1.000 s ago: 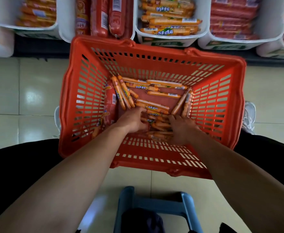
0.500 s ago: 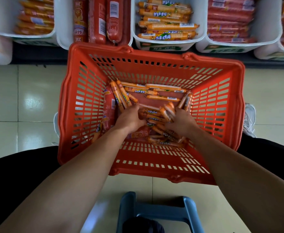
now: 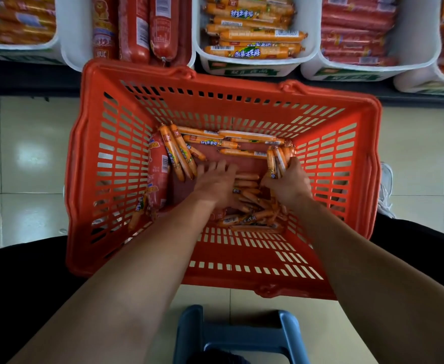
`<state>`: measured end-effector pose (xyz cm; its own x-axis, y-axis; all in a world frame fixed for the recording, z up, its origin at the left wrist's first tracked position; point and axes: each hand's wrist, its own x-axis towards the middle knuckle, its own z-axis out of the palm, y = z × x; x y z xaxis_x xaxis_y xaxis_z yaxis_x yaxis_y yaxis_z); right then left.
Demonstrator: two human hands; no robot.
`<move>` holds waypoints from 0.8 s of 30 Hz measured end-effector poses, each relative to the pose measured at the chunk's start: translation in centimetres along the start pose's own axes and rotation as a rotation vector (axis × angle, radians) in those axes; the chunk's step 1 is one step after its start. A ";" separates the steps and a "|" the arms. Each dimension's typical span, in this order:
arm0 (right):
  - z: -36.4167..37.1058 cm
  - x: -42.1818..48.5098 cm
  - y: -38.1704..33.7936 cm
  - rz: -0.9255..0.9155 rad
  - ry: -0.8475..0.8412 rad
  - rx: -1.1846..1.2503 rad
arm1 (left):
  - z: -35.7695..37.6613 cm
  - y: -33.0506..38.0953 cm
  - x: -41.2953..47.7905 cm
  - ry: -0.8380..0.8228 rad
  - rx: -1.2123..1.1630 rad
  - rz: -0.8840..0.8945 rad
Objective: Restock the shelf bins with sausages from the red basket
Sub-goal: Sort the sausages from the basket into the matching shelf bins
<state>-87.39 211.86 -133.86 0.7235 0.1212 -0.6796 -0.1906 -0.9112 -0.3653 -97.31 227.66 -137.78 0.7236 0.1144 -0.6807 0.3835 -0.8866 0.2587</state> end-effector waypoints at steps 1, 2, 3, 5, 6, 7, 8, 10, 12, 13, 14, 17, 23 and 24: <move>0.3 0.0 0.1 0.001 -0.006 0.004 | 0.0 -0.1 0.1 -0.029 -0.021 0.013; 0.5 0.0 0.3 0.006 -0.017 0.016 | 0.0 -0.1 0.2 -0.051 -0.035 0.035; 0.8 0.1 0.5 0.010 -0.029 0.026 | 0.0 -0.1 0.2 -0.060 -0.039 0.058; 1.1 0.0 0.9 0.019 -0.045 0.020 | 0.1 -0.1 0.1 -0.050 -0.017 0.094; 1.2 0.0 1.1 0.022 -0.049 0.004 | 0.1 -0.1 -0.1 -0.044 0.001 0.101; 1.2 0.0 1.1 0.022 -0.050 -0.011 | 0.1 0.0 -0.2 -0.041 0.017 0.103; 1.3 0.0 1.1 0.024 -0.052 -0.020 | 0.0 0.1 -0.2 -0.043 0.031 0.101; 1.4 0.0 1.0 0.028 -0.057 -0.024 | -0.1 0.4 -0.4 -0.064 0.056 0.095; 1.4 0.1 0.9 0.029 -0.058 -0.017 | -0.1 0.6 -0.7 -0.097 0.077 0.100; 1.4 0.2 0.8 0.029 -0.061 -0.015 | -0.1 0.7 -0.8 -0.110 0.075 0.101; 1.4 0.2 0.8 0.029 -0.065 -0.014 | -0.1 0.7 -0.9 -0.116 0.070 0.101; 1.3 0.2 0.7 0.027 -0.074 -0.001 | -0.3 0.5 -1.0 -0.125 0.034 0.096; 1.0 -0.3 0.6 0.011 -0.071 -0.001 | -1.1 -0.4 -1.5 -0.192 -0.155 0.045; 0.8 -0.5 0.6 0.005 -0.074 0.000 | -1.5 -0.5 -1.9 -0.197 -0.198 0.023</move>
<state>-88.39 211.63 -134.28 0.6713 0.1460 -0.7267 -0.1934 -0.9119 -0.3619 -98.02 228.55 -135.62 0.6157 -0.0115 -0.7879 0.4869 -0.7806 0.3919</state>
